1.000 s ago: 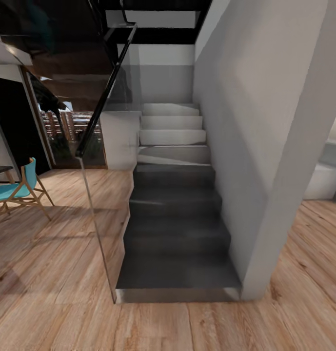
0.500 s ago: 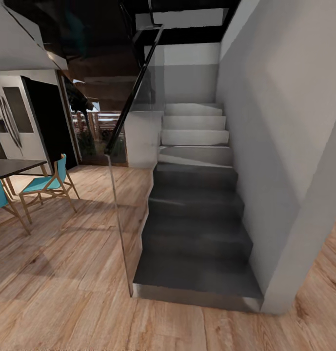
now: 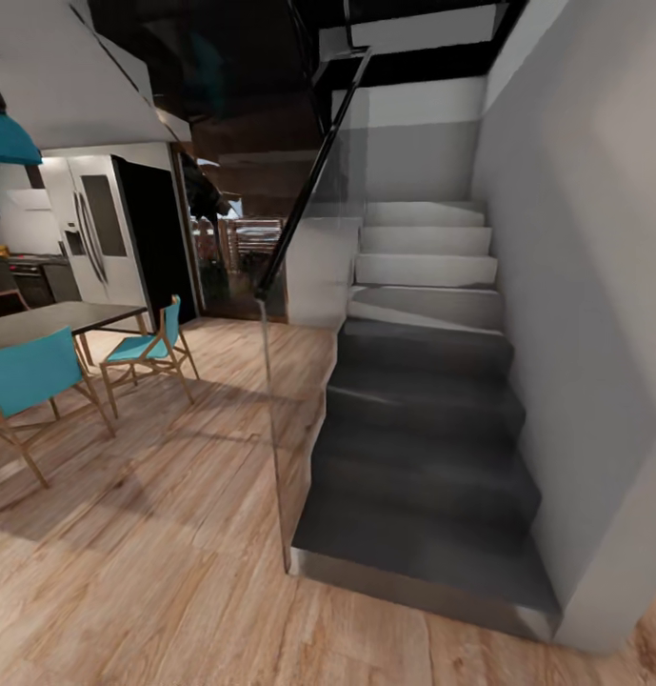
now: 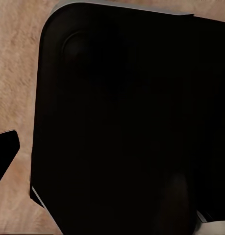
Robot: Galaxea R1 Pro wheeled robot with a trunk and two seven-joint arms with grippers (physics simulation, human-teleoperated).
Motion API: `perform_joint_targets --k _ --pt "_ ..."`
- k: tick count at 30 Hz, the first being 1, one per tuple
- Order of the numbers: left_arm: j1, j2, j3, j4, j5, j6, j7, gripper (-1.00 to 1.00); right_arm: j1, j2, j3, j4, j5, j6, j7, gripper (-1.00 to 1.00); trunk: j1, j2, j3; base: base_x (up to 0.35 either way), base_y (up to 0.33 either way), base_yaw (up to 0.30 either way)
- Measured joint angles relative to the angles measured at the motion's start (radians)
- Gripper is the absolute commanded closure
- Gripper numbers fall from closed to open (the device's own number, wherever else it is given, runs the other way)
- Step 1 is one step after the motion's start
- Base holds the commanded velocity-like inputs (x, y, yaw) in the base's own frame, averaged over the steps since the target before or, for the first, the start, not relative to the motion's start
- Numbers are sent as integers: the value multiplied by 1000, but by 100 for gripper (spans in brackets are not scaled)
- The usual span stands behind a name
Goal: In the kitchen, take the popcorn bag from the countertop, put it into the microwave, and heat it until the popcorn is cooked so the cooked popcorn ends up inside the bag.
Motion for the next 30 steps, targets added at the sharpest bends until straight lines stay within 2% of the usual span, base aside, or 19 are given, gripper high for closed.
perform_joint_targets --k 8,14,30 --pt "0 0 0 0 1 0 0 -100 0 0 0 0 0 0 0 -100 0 0 0 0 0 277" --pt "0 23 -7 -2 -7 0 1 -100 0 1 0 0 1 -1 0 -100 0 0 0 0 0 277" --pt "0 23 -6 -2 -8 0 1 -100 0 1 6 0 10 -3 -12 -100 0 0 0 0 0 277"
